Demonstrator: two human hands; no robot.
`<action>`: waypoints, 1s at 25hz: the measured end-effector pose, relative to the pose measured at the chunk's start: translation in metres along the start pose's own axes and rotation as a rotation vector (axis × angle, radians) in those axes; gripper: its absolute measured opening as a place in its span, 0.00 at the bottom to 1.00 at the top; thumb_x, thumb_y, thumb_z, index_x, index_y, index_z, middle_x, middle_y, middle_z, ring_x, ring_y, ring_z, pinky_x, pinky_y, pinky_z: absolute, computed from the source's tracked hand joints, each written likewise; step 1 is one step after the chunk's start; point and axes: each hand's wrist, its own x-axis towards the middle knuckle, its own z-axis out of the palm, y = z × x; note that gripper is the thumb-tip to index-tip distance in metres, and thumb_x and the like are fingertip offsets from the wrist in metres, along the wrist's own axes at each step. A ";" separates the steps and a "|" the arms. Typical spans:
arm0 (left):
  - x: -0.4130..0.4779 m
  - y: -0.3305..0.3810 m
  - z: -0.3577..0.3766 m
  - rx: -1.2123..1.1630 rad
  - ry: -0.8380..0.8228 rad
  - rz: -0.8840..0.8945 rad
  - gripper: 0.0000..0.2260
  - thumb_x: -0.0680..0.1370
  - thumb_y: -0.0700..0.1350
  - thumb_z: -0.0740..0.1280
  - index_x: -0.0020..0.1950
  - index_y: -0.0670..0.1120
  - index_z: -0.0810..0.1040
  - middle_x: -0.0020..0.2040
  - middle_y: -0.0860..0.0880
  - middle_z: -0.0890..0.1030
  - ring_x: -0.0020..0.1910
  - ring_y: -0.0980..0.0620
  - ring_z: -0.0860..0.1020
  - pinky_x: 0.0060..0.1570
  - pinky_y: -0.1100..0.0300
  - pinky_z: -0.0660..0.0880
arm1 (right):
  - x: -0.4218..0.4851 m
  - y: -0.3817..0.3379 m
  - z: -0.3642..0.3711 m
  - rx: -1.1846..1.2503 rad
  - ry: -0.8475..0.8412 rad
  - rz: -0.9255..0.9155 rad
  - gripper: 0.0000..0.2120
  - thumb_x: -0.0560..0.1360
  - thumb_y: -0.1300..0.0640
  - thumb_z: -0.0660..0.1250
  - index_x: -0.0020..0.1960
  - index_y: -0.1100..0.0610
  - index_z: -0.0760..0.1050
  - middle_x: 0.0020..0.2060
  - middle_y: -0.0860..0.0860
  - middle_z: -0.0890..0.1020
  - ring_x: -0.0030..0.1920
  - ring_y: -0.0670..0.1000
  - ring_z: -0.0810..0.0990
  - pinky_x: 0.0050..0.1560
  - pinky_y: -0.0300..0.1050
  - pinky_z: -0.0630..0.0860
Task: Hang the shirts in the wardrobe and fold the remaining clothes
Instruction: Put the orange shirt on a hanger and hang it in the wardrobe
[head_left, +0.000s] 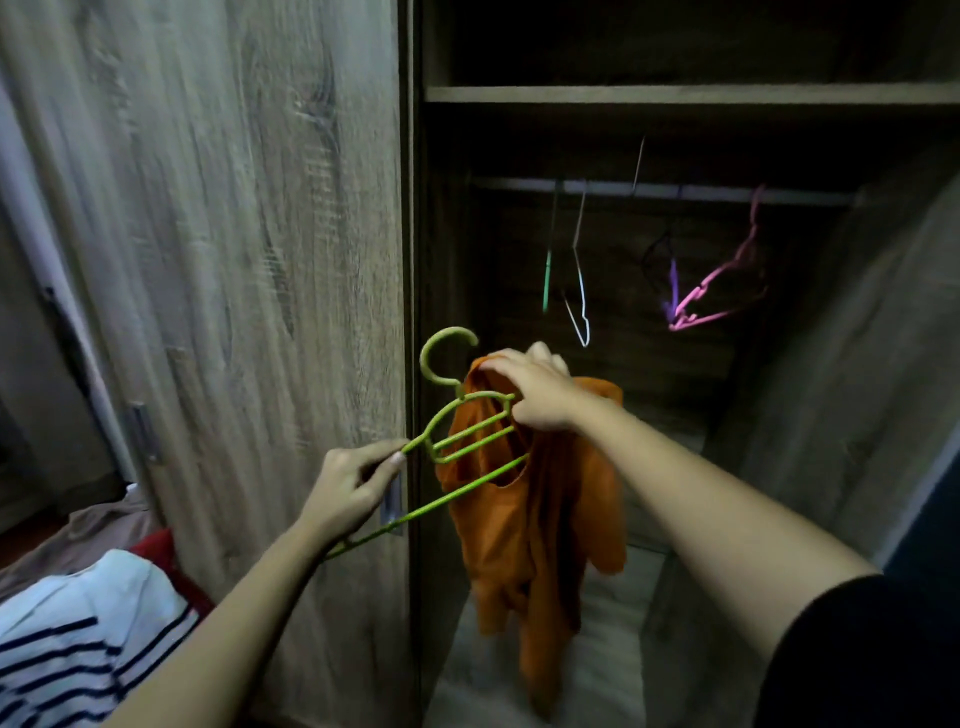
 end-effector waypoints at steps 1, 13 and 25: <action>0.005 0.010 0.007 -0.027 0.046 0.015 0.18 0.75 0.53 0.60 0.52 0.43 0.84 0.41 0.56 0.84 0.38 0.75 0.76 0.39 0.77 0.70 | 0.003 -0.010 -0.005 -0.038 0.010 -0.050 0.33 0.68 0.64 0.63 0.71 0.48 0.63 0.71 0.47 0.65 0.62 0.54 0.64 0.62 0.51 0.61; 0.016 0.050 0.065 0.342 0.505 0.209 0.16 0.78 0.47 0.63 0.60 0.39 0.79 0.43 0.40 0.74 0.43 0.48 0.69 0.43 0.56 0.69 | 0.018 0.007 -0.054 -0.352 0.423 -0.367 0.23 0.77 0.40 0.45 0.48 0.54 0.73 0.42 0.53 0.81 0.45 0.57 0.80 0.41 0.50 0.74; -0.007 0.062 0.096 0.089 0.034 0.239 0.13 0.76 0.58 0.61 0.46 0.49 0.74 0.38 0.51 0.78 0.38 0.53 0.75 0.45 0.59 0.64 | 0.006 0.027 -0.064 -0.272 0.421 -0.397 0.18 0.78 0.43 0.50 0.49 0.53 0.74 0.46 0.50 0.81 0.48 0.53 0.78 0.34 0.42 0.66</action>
